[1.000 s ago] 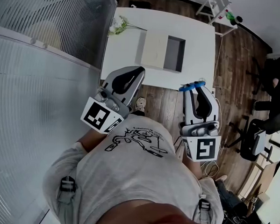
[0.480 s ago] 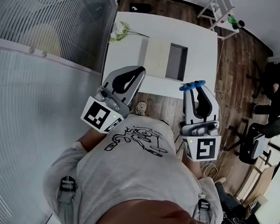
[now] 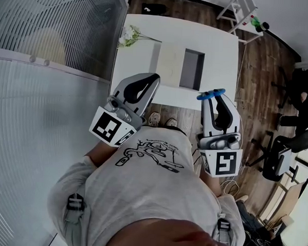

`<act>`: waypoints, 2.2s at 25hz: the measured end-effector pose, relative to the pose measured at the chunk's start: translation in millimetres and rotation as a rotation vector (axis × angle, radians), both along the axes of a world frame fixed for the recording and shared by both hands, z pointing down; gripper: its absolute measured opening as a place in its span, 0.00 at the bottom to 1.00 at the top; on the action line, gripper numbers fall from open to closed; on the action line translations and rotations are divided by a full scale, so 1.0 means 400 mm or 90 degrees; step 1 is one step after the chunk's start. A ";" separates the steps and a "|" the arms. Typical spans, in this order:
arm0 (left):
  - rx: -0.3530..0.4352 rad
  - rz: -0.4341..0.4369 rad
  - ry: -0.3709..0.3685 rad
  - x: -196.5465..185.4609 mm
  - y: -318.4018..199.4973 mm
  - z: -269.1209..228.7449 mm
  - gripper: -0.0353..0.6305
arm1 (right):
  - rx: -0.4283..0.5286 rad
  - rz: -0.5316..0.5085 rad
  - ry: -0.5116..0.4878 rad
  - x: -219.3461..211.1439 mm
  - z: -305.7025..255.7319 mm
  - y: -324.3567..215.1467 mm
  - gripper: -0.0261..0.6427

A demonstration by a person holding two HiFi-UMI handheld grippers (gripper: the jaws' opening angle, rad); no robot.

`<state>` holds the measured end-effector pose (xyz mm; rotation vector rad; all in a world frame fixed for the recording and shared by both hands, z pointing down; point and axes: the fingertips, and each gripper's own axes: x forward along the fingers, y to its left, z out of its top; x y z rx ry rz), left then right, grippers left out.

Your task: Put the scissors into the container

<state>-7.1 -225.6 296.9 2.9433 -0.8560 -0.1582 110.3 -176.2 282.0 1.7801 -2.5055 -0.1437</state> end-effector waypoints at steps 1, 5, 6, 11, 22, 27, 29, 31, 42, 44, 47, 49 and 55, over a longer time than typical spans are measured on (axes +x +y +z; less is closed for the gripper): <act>0.001 0.000 -0.001 0.009 0.003 -0.003 0.09 | 0.002 0.000 -0.001 0.010 -0.003 0.002 0.17; 0.003 -0.007 0.004 0.045 0.015 -0.014 0.09 | 0.005 -0.003 -0.004 0.049 -0.013 0.013 0.17; 0.003 -0.008 0.006 0.052 0.017 -0.018 0.09 | 0.005 -0.004 -0.004 0.057 -0.017 0.014 0.17; 0.011 -0.013 0.005 0.088 0.014 -0.032 0.09 | 0.012 -0.008 -0.005 0.092 -0.033 0.016 0.17; 0.022 -0.024 0.007 0.115 0.013 -0.037 0.09 | 0.002 -0.010 -0.001 0.135 -0.004 0.000 0.17; 0.025 -0.026 0.007 0.119 0.014 -0.050 0.09 | -0.017 -0.012 0.005 0.137 0.027 -0.022 0.17; 0.025 -0.027 0.007 0.119 0.013 -0.050 0.09 | -0.030 -0.014 0.009 0.137 0.051 -0.036 0.17; 0.025 -0.029 0.006 0.118 0.012 -0.048 0.09 | -0.046 -0.014 0.013 0.139 0.081 -0.050 0.17; 0.024 -0.032 0.004 0.124 0.021 -0.047 0.09 | -0.133 -0.002 0.011 0.166 0.254 -0.127 0.17; 0.025 -0.031 0.004 0.123 0.022 -0.049 0.09 | -0.147 0.000 0.010 0.169 0.291 -0.146 0.17; 0.027 -0.030 0.004 0.115 0.020 -0.044 0.09 | -0.175 0.004 0.008 0.169 0.363 -0.180 0.17; 0.027 -0.031 0.004 0.111 0.019 -0.043 0.09 | -0.190 0.011 0.025 0.173 0.407 -0.200 0.17; 0.026 -0.032 0.002 0.108 0.013 -0.039 0.09 | -0.244 0.017 0.029 0.186 0.539 -0.255 0.16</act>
